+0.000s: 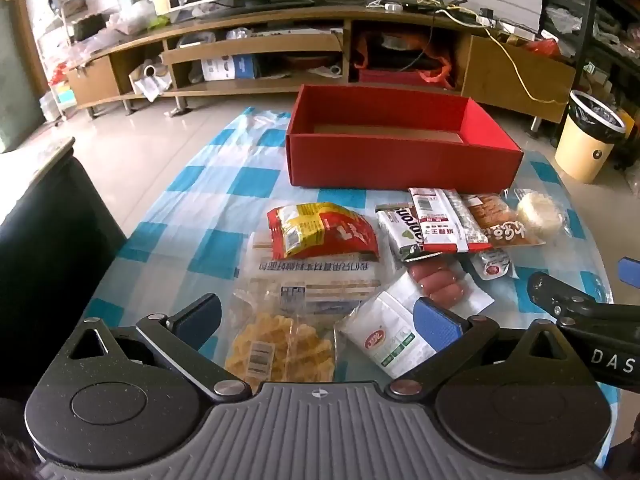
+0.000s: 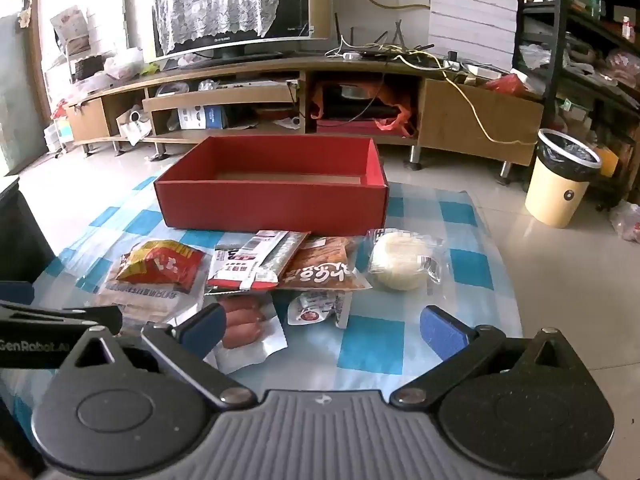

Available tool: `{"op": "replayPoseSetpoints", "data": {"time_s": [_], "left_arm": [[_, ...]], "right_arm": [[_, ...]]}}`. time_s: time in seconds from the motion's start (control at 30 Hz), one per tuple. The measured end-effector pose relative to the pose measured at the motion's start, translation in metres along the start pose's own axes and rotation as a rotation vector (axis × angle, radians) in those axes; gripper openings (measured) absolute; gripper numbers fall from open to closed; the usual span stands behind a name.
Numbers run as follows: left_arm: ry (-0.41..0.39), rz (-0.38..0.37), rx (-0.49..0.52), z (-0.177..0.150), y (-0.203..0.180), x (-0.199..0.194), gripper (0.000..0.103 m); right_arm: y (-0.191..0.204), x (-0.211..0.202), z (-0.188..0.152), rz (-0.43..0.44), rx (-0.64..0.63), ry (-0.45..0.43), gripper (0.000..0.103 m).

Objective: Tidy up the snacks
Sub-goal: 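Move the left tool toward the waffle pack while the right tool approaches the white sachet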

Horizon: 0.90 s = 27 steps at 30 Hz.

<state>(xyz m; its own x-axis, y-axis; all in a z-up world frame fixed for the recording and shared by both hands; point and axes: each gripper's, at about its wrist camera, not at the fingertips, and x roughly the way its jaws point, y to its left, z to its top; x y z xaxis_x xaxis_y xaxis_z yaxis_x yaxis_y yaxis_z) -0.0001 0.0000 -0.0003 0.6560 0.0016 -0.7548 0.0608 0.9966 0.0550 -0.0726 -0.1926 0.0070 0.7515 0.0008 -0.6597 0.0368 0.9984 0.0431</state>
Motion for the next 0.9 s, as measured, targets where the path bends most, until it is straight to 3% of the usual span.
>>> {"op": "replayPoseSetpoints", "data": {"time_s": [0.5,0.9], "left_arm": [[0.126,0.042,-0.003,-0.012,0.004,0.014,0.103],[0.144,0.067,0.002,-0.014,0.003,0.015,0.103]], "right_arm": [[0.013,0.011,-0.008,0.014,-0.047,0.068,0.102],[0.014,0.017,-0.01,0.008,-0.061,0.116,0.102]]}}
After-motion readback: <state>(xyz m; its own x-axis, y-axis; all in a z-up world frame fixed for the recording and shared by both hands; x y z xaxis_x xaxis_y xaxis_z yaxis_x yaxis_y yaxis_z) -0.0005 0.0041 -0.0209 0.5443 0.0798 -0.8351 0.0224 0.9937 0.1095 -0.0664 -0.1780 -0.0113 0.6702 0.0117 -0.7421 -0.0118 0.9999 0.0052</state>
